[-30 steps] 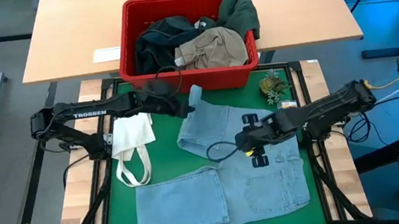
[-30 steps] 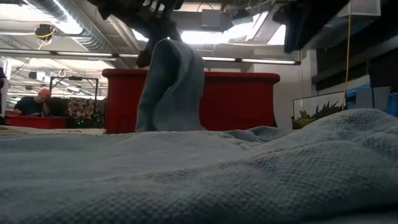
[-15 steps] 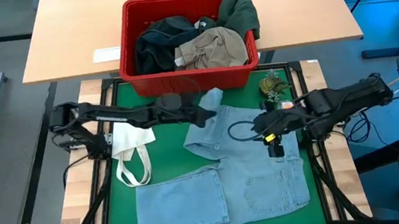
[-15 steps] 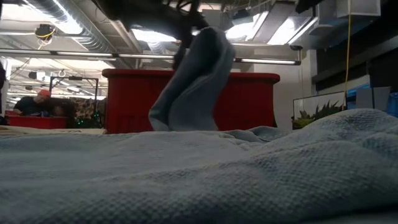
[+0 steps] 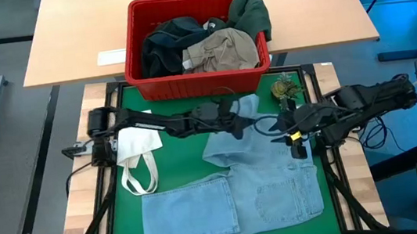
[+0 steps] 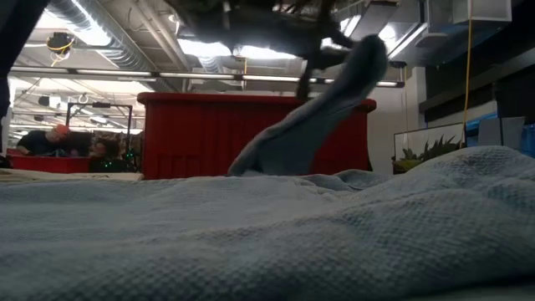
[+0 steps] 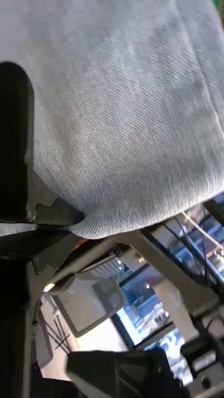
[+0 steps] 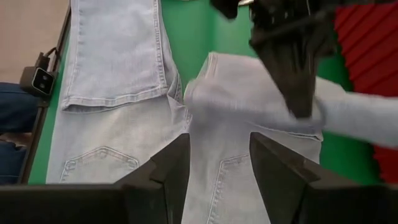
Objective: Fold Laundry from Bin
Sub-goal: Fold the light blue jeans
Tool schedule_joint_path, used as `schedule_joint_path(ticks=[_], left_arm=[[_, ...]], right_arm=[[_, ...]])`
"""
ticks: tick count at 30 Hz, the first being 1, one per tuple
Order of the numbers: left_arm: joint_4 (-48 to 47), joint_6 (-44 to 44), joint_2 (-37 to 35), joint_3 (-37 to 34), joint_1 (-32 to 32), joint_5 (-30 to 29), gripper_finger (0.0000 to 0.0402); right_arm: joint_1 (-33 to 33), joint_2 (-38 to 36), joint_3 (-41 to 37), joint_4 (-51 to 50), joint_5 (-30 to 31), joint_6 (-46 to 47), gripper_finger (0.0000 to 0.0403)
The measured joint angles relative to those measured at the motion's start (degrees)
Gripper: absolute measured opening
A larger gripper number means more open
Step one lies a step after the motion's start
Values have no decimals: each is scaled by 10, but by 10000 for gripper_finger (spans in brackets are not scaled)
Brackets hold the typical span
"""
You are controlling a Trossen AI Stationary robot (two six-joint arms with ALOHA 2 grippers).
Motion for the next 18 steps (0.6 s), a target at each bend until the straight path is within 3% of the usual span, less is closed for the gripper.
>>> schedule_joint_path(ticks=[10, 18], left_arm=[[-7, 29, 139, 173, -16, -3, 3], [-7, 13, 222, 255, -21, -31, 3]], right_arm=[[0, -25, 0, 2, 0, 0, 166], [0, -34, 0, 0, 0, 0, 166]])
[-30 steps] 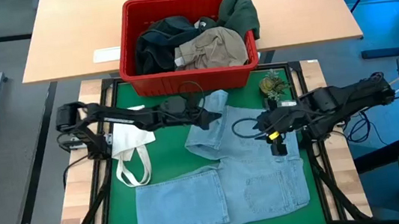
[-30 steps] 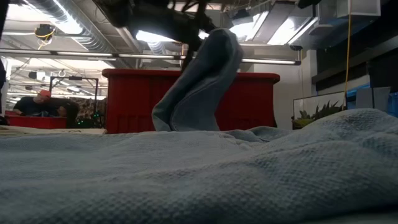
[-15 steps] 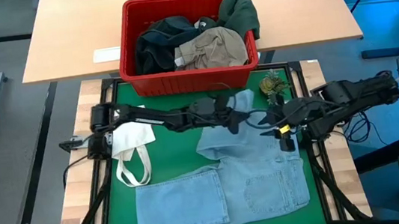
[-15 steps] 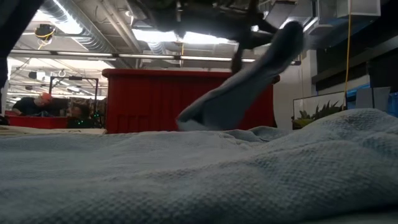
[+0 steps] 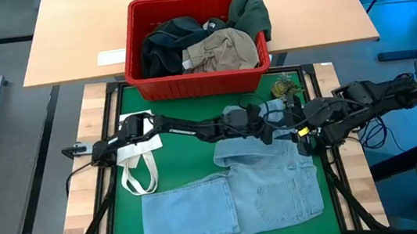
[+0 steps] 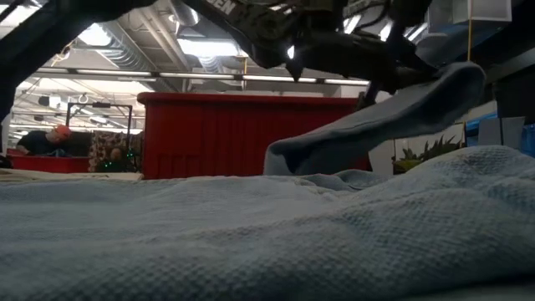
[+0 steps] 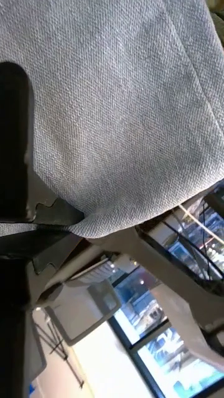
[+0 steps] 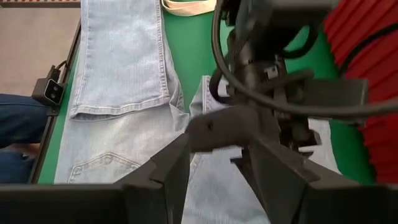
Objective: Fold Laundry from Bin
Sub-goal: Fold the light blue jeans
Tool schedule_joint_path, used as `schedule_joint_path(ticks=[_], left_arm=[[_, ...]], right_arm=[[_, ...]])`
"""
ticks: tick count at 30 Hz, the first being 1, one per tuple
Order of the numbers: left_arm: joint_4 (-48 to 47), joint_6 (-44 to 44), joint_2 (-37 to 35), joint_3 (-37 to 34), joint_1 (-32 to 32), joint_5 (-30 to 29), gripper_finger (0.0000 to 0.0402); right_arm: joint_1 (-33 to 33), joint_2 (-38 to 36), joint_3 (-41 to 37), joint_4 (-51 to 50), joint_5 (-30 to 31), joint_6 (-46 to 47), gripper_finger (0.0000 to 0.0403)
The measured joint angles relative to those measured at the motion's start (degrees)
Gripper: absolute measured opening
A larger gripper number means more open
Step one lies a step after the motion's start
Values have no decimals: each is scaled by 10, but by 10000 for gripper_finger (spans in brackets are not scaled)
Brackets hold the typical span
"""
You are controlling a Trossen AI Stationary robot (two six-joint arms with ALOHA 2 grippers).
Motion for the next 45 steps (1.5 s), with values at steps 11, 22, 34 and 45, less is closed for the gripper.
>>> schedule_joint_path(ticks=[11, 22, 34, 45], left_arm=[[3, 4, 12, 10, -25, -68, 3], [6, 34, 12, 10, -49, -133, 3], [48, 34, 34, 12, -52, -140, 3], [94, 38, 69, 31, -53, -137, 3]], right_arm=[[0, -1, 0, 0, 0, -4, 166], [0, -1, 0, 1, 0, -4, 166], [0, -1, 0, 8, 0, -5, 166], [0, -1, 0, 10, 5, -5, 166]])
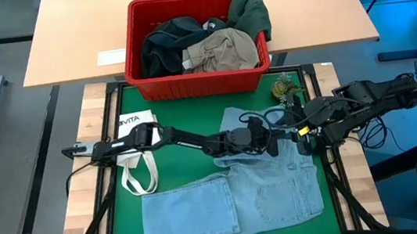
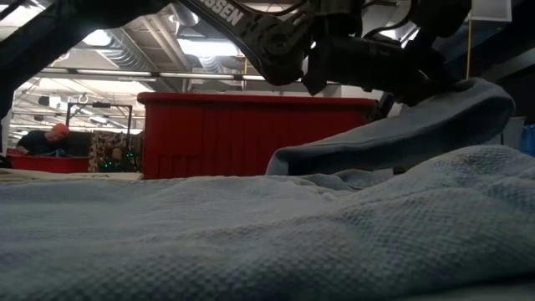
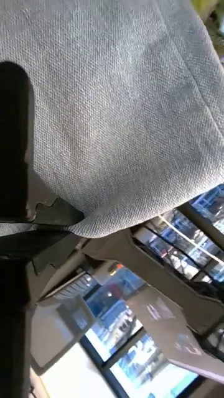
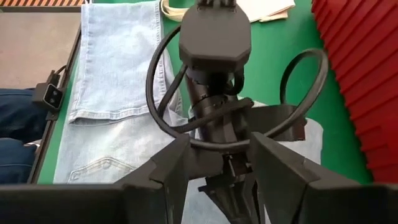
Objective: Fold Laundry from Bin
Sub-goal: Fold the light blue jeans
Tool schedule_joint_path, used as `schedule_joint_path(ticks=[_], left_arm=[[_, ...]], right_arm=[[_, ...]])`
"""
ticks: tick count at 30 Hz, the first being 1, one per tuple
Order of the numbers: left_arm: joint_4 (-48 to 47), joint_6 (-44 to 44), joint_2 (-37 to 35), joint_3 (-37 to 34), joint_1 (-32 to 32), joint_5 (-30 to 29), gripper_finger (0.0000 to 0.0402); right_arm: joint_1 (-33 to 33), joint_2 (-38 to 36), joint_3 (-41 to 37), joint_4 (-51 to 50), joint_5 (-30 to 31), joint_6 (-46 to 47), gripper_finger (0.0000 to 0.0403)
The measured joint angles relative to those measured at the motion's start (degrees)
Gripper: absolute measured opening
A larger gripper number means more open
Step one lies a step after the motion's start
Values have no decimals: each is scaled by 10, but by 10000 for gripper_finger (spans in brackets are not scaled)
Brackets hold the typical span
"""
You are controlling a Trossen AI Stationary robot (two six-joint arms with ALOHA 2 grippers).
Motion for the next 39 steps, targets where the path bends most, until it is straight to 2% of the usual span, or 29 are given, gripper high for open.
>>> schedule_joint_path(ticks=[6, 11, 18, 21, 26, 29, 32, 35, 39], left_arm=[[-2, 54, 6, 3, -11, 3, 34], [-6, 87, 6, 3, -14, 1, 84], [-8, 86, 6, 3, -7, 10, 156], [-13, 105, -1, 3, 3, 58, 175], [-33, 129, -50, 4, 38, 198, 179], [-109, 128, -81, 5, 65, 294, 172], [-206, 138, -102, 4, 92, 372, 163], [-286, 177, -130, 3, 115, 411, 155], [-390, 246, -173, 4, 134, 391, 147]], right_arm=[[0, 0, 0, 0, 0, 0, 166], [0, 0, 0, 0, 0, 0, 166], [0, 0, 0, -1, 0, 12, 166], [0, 0, 0, -16, -2, 52, 166], [0, -4, -1, -101, -25, 152, 166], [1, -14, -15, -146, -23, 217, 166], [1, -33, -53, -149, -32, 276, 166], [1, -65, -104, -138, -46, 329, 166], [1, -118, -181, -120, -67, 400, 166]])
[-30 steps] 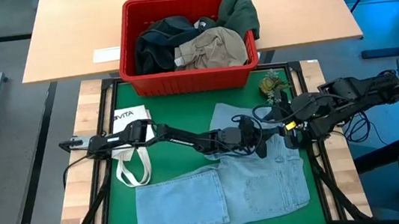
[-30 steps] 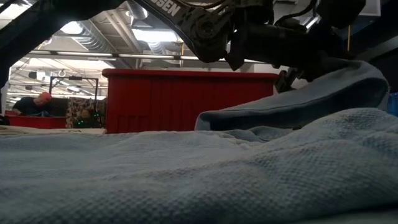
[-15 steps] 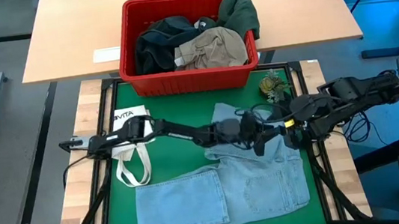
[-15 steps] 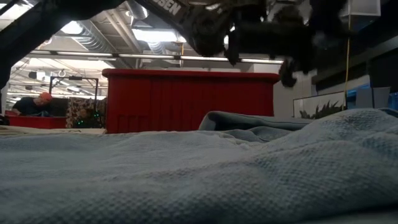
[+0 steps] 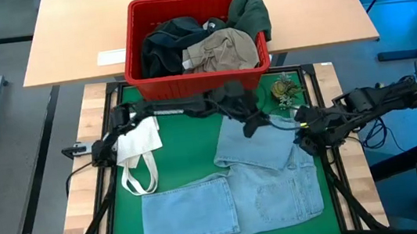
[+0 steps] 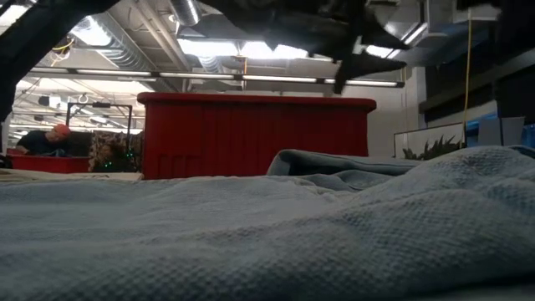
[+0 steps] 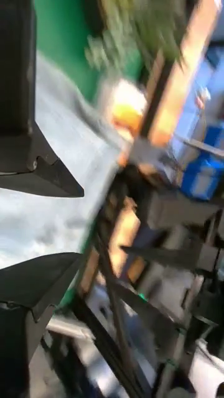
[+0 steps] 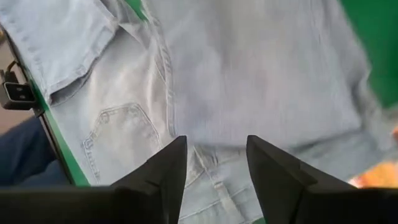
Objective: Fold Laundry from Bin
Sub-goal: Fold the light blue jeans
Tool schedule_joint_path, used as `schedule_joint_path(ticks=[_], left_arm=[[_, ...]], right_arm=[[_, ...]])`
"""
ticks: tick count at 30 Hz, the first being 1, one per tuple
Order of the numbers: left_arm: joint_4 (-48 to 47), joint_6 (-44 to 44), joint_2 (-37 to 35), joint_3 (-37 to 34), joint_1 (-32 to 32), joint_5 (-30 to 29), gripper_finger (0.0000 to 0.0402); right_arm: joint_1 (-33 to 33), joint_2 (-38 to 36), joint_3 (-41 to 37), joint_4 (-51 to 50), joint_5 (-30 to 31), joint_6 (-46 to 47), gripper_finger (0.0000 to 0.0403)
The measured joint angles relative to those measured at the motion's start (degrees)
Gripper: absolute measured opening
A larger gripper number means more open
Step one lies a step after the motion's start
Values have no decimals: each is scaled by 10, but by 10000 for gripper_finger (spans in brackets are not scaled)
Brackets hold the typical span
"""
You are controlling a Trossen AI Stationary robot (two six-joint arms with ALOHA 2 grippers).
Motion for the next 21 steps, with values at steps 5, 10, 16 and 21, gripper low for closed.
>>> schedule_joint_path(ticks=[5, 10, 16, 21], left_arm=[[-127, 89, -60, 0, 8, -72, 142], [-234, 148, -105, 0, 9, -117, 141], [-287, 155, -119, -1, 6, -116, 140], [-291, 156, -118, -1, -4, -108, 139]], right_arm=[[0, -54, -95, 56, -33, 82, 166], [0, -66, -164, 106, -94, 117, 166], [0, -38, -209, 150, -104, 152, 166], [0, -14, -214, 148, -87, 182, 166]])
